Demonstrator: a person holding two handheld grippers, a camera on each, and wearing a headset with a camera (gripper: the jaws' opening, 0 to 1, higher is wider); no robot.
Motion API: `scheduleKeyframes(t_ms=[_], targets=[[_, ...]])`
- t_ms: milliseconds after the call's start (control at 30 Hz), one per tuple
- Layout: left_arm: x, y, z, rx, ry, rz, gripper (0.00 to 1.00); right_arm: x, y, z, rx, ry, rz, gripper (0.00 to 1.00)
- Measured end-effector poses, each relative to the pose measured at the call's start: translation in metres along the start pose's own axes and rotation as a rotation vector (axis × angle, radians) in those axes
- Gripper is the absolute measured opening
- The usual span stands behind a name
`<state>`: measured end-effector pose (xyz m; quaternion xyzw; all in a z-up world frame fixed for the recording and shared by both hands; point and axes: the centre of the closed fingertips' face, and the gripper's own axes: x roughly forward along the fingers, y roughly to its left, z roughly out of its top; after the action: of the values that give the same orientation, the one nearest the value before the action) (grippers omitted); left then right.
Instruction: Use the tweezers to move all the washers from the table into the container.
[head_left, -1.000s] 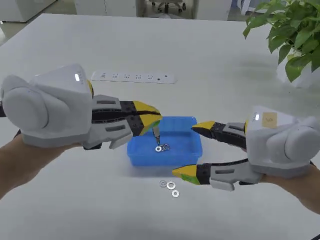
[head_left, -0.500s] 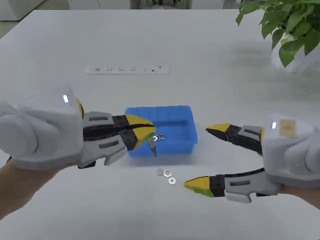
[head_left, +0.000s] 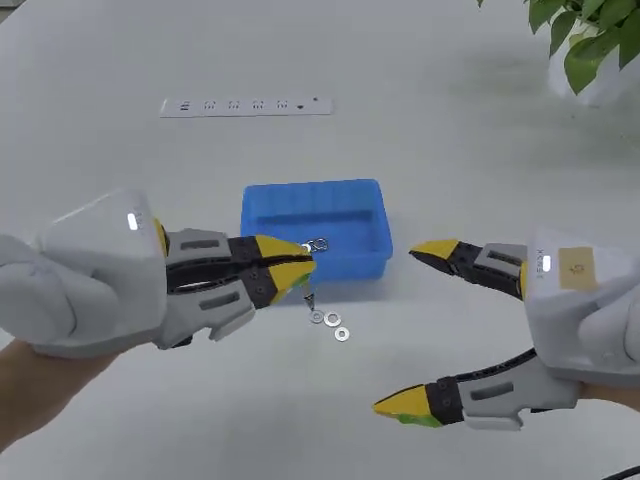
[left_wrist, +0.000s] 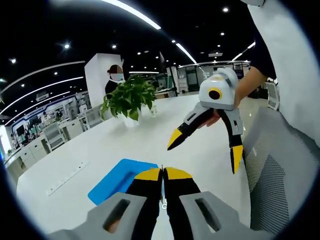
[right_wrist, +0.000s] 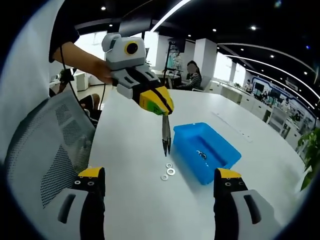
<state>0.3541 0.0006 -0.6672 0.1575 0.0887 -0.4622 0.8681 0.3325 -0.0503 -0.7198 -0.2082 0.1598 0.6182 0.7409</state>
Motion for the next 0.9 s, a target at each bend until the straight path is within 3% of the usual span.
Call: scheduleKeyframes(t_ms=[167, 333, 567, 900], targets=[[0.003, -0.005, -0.005, -0.009, -0.004, -0.025, 0.05, 0.003, 0.006, -0.002, 0.024, 0.002, 0.018, 1.0], [0.011, -0.005, -0.013, 0.004, 0.014, -0.043, 0.05, 0.005, 0.011, -0.007, 0.03, 0.009, 0.028, 1.0], [0.018, -0.001, -0.017, -0.003, 0.019, -0.052, 0.05, 0.006, 0.016, -0.019, 0.059, 0.025, 0.05, 1.0], [0.022, -0.003, -0.022, 0.005, 0.035, -0.076, 0.05, 0.009, 0.025, -0.023, 0.09, 0.025, 0.074, 1.0]])
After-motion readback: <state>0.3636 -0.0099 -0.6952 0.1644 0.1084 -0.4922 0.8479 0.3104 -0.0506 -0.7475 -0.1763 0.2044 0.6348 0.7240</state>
